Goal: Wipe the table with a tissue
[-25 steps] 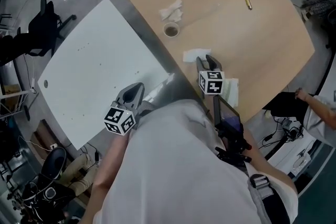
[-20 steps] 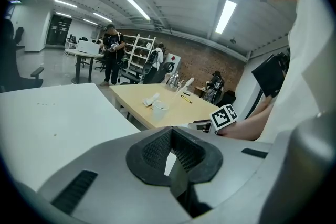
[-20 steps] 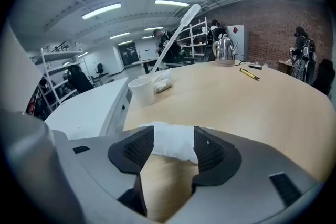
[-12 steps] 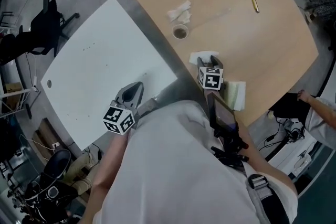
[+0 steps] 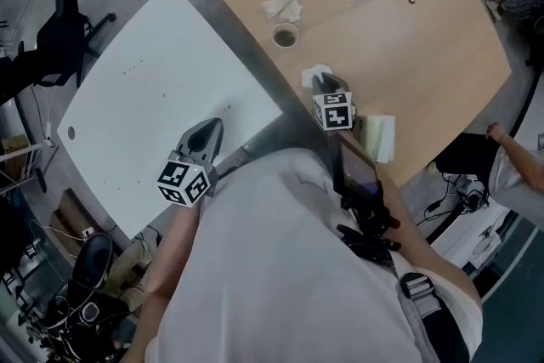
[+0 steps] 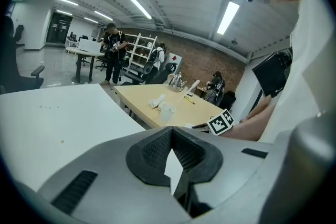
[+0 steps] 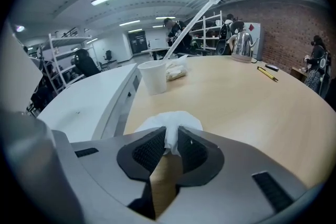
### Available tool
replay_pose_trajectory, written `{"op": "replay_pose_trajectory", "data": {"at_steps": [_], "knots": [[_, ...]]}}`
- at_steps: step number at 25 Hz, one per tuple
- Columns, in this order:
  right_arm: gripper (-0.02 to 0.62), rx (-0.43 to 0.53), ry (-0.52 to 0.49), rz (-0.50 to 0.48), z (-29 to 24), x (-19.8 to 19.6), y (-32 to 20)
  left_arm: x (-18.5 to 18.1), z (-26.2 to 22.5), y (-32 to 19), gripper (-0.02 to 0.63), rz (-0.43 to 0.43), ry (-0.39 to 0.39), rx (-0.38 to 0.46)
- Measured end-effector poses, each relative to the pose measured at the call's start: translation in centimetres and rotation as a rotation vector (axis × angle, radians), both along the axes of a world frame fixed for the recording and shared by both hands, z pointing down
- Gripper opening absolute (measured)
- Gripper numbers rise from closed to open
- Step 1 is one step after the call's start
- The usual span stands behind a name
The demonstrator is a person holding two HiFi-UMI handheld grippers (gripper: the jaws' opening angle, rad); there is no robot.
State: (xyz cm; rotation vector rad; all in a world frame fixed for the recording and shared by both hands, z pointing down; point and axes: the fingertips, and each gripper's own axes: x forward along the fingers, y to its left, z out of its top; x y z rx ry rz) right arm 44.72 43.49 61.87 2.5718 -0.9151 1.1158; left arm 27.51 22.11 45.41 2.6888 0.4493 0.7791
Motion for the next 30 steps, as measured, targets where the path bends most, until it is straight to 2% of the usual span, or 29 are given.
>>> {"op": "replay_pose_trajectory", "data": {"at_steps": [3,9,13,17,24,30], "knots": [[0.071,-0.009,0.028,-0.072,-1.3,-0.4,-0.3,0.1,-0.2,-0.2,0.006,-0.004,0.003,-0.001],[0.071,-0.027,0.144,-0.38,-6.0,-2.3,-5.8,0.8,-0.2,-0.1,0.006,-0.045,0.022,-0.007],[0.071,-0.006,0.145,-0.557,-7.3,-4.2,-9.8,1.1,-0.6,0.1,0.006,-0.081,0.045,-0.014],[0.071,0.005,0.126,-0.715,-7.9,-5.4,-12.4,0.0,-0.3,0.0,0.006,-0.166,0.057,-0.024],[0.071,0.017,0.138,-0.909,-8.8,-7.3,-17.2,-3.6,0.5,-1.9,0.006,-0.325,0.062,-0.02],[0.071,0.008,0.156,-1.019,-9.2,-9.3,-21.7,-6.7,0.8,-4.7,0.006,-0.432,0.066,-0.028]]}}
